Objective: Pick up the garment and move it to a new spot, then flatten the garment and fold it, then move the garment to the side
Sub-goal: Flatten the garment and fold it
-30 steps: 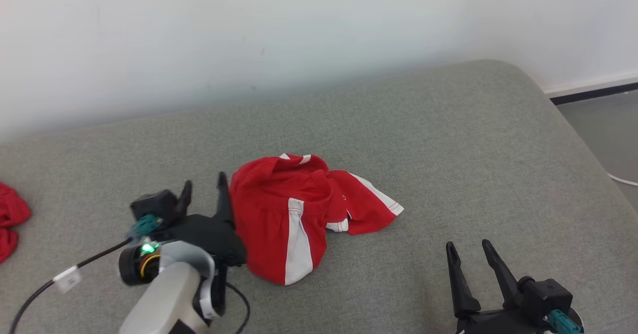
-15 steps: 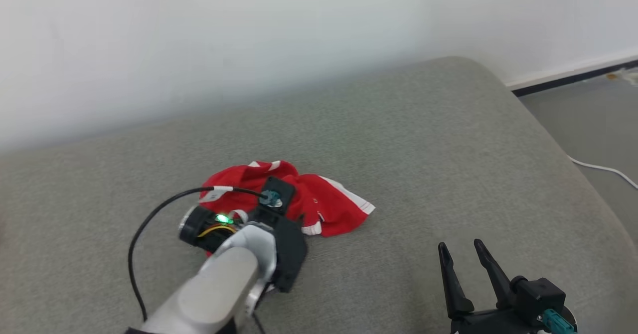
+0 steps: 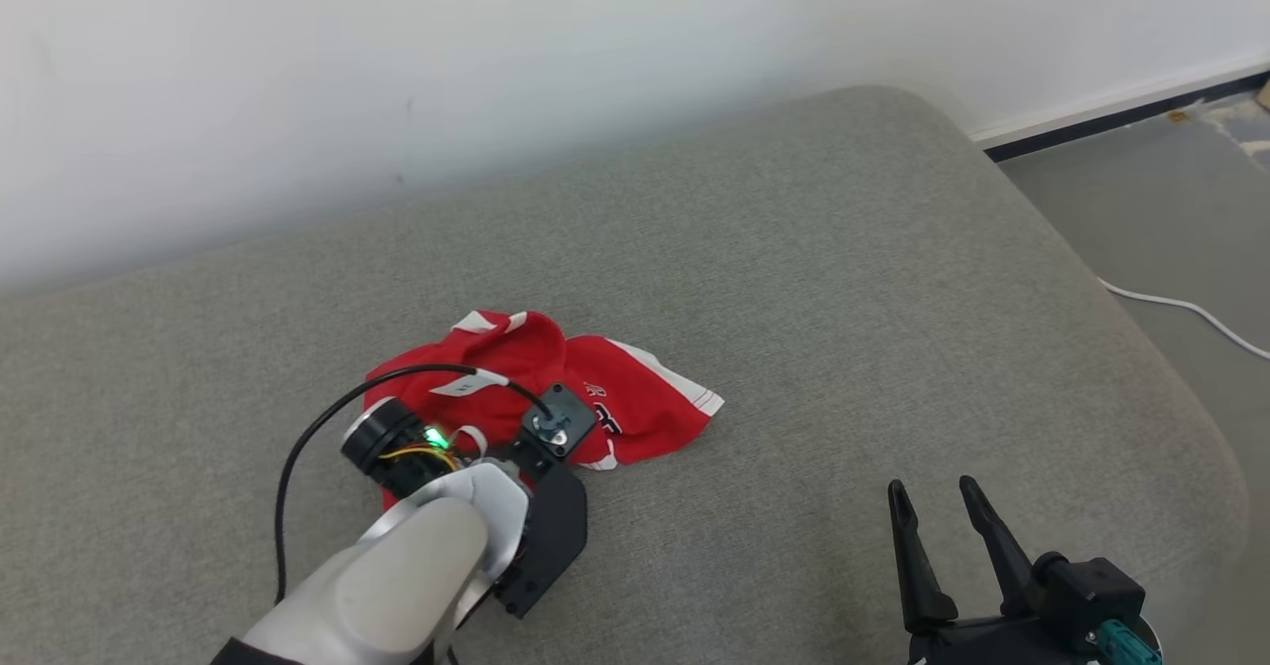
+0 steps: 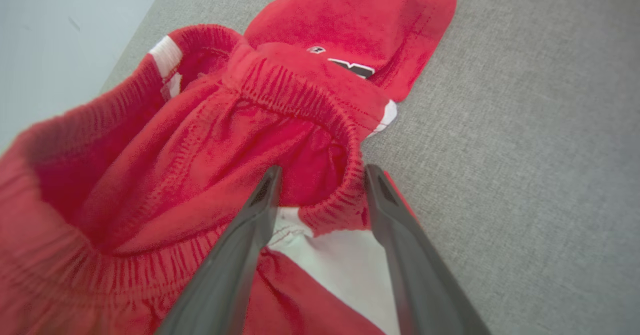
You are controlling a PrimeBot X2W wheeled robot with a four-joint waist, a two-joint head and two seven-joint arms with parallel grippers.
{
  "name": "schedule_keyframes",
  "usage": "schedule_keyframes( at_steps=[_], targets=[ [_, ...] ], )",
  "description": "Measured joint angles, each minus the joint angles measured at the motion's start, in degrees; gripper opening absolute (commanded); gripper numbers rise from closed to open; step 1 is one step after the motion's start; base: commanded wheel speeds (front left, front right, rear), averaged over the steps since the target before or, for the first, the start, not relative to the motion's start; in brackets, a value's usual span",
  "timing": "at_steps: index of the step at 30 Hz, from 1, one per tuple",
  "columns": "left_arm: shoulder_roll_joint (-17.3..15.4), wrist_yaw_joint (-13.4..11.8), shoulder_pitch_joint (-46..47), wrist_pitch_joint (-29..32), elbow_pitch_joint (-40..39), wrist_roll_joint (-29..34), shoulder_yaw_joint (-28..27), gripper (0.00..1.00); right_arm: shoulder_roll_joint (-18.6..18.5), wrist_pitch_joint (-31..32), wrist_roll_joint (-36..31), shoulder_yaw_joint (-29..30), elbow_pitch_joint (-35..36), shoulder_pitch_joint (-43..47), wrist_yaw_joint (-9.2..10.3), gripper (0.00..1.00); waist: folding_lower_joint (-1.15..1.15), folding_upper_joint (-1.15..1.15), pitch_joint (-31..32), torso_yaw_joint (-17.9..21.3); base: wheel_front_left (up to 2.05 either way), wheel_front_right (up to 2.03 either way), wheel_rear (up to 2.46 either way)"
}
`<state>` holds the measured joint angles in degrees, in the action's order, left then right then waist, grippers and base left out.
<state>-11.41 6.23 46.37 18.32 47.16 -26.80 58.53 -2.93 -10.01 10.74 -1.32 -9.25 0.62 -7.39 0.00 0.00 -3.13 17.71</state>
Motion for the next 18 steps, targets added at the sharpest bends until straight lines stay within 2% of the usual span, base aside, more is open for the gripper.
schedule_keyframes(
  at_steps=[1, 3, 6, 10, 12, 14, 15, 16, 17, 18],
  targets=[
    [0.1, 0.2, 0.1, 0.3, -0.6, 0.0, 0.3, 0.72, 0.0, -0.1, 0.1, 0.1, 0.0, -0.1, 0.00, 1.00, 0.00, 0.00, -0.2, -0.3, 0.00, 0.00, 0.00],
    [0.1, 0.3, 0.5, 0.9, -2.0, 0.1, 1.2, 0.85, 0.0, -0.1, 0.1, 0.3, -0.2, -0.1, 0.00, 1.00, 0.00, 0.00, -0.4, -0.9, 0.00, 0.00, 0.00],
    [-0.3, 0.5, 0.8, 2.5, -4.1, 0.7, 3.1, 0.94, 0.0, -0.2, 0.1, 0.4, -0.5, -0.3, 0.00, 1.00, 0.00, 0.00, -0.7, -1.8, 0.00, 0.00, 0.00],
    [-1.8, 0.9, 0.8, 5.6, -5.9, 1.3, 5.8, 0.93, 0.0, -0.2, 0.1, -0.1, -0.6, -0.7, 0.00, 1.00, 0.00, 0.00, -0.9, -2.6, 0.00, 0.00, 0.00],
    [-2.6, 0.9, 0.8, 7.3, -6.3, 1.3, 7.4, 0.73, 0.0, -0.2, 0.1, -0.5, -0.6, -1.0, 0.00, 1.00, 0.00, 0.00, -0.9, -2.6, 0.00, 0.00, 0.00],
    [-3.2, 0.9, 0.7, 8.7, -7.1, 1.0, 8.7, 0.44, 0.0, -0.2, 0.1, -0.6, -0.7, -1.1, 0.00, 1.00, 0.00, 0.00, -0.9, -2.4, 0.00, 0.00, 0.00],
    [-3.4, 0.9, 0.6, 9.5, -7.6, 0.6, 9.4, 0.44, 0.0, -0.2, 0.1, -0.5, -0.7, -1.1, 0.00, 1.00, 0.00, 0.00, -1.0, -2.4, 0.00, 0.00, 0.00],
    [-3.5, 1.0, 0.6, 9.8, -8.3, 0.0, 9.9, 0.10, 0.0, -0.3, 0.2, -0.5, -0.8, -1.1, 0.00, 1.00, 0.00, 0.00, -1.0, -2.3, 0.00, 0.00, 0.00],
    [-3.7, 1.2, 0.6, 10.0, -9.1, -0.3, 10.3, 0.00, 0.0, -0.5, 0.2, -0.3, -0.8, -1.1, 0.00, 1.00, 0.00, 0.00, -1.1, -2.3, 0.00, 0.00, 0.00],
    [-3.8, 1.2, 0.6, 10.1, -9.8, -0.6, 10.5, 0.00, 0.0, -0.5, 0.2, -0.2, -0.9, -1.1, 0.00, 1.00, 0.00, 0.00, -1.1, -2.3, 0.00, 0.00, 0.00]
  ],
)
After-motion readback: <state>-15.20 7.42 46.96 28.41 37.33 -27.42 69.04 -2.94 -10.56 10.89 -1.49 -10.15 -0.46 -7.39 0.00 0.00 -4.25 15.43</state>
